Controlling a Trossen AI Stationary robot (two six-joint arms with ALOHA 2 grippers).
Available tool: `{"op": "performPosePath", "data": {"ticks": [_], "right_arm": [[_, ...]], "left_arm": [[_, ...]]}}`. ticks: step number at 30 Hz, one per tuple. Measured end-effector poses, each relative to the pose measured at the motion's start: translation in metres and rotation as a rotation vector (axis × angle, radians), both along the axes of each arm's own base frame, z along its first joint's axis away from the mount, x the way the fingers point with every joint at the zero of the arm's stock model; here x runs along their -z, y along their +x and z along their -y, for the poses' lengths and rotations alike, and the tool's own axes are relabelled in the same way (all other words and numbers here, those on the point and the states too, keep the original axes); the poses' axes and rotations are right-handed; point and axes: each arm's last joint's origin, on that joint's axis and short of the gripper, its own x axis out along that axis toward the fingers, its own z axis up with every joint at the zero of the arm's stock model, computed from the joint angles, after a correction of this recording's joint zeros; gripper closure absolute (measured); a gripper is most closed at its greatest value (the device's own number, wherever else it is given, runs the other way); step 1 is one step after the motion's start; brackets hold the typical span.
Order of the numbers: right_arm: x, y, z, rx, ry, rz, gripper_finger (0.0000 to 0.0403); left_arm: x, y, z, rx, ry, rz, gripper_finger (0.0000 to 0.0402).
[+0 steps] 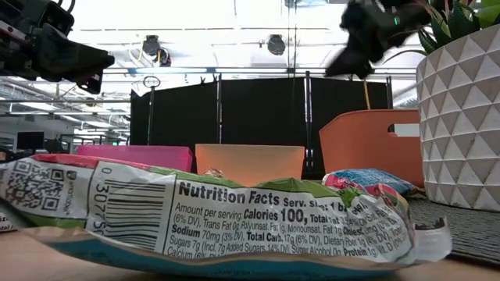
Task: Pick and place Granola Bars by type
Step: Put the top red granola bar into the right orange bin
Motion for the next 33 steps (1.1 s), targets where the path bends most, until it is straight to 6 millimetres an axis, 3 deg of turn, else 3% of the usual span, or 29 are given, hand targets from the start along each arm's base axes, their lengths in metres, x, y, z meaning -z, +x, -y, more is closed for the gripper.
{"op": "performPosePath", "data": {"ticks": [5,10,14,20,26,33], "right_arm": [[-0.022,0.028,-0.036,-0.114,-0.071,-0.065,0.0329],[-0.026,0.061,-0.074,-0.217,-0.133,-0.147,0.0330],[-0.014,0.090,-0.100,-0.302,-0.135,-0.214,0.0330],[0.022,0.118,-0.130,-0.382,-0.152,-0.383,0.0330],[0.052,0.133,-0.151,-0.523,-0.034,-0.495,0.0330],[0.076,0.138,-0.159,-0.635,0.068,-0.596,0.0339]], "left_arm": [[0.000,0.000,0.000,0.000,0.000,-0.001,0.0339],[0.000,0.000,0.000,0.000,0.000,0.000,0.0339],[0.000,0.000,0.000,0.000,0.000,-0.001,0.0339],[0.000,0.000,0.000,0.000,0.000,0.000,0.0339],[0.000,0.000,0.000,0.000,0.000,0.000,0.0339],[0.000,0.000,0.000,0.000,0.000,0.000,0.0339]]}}
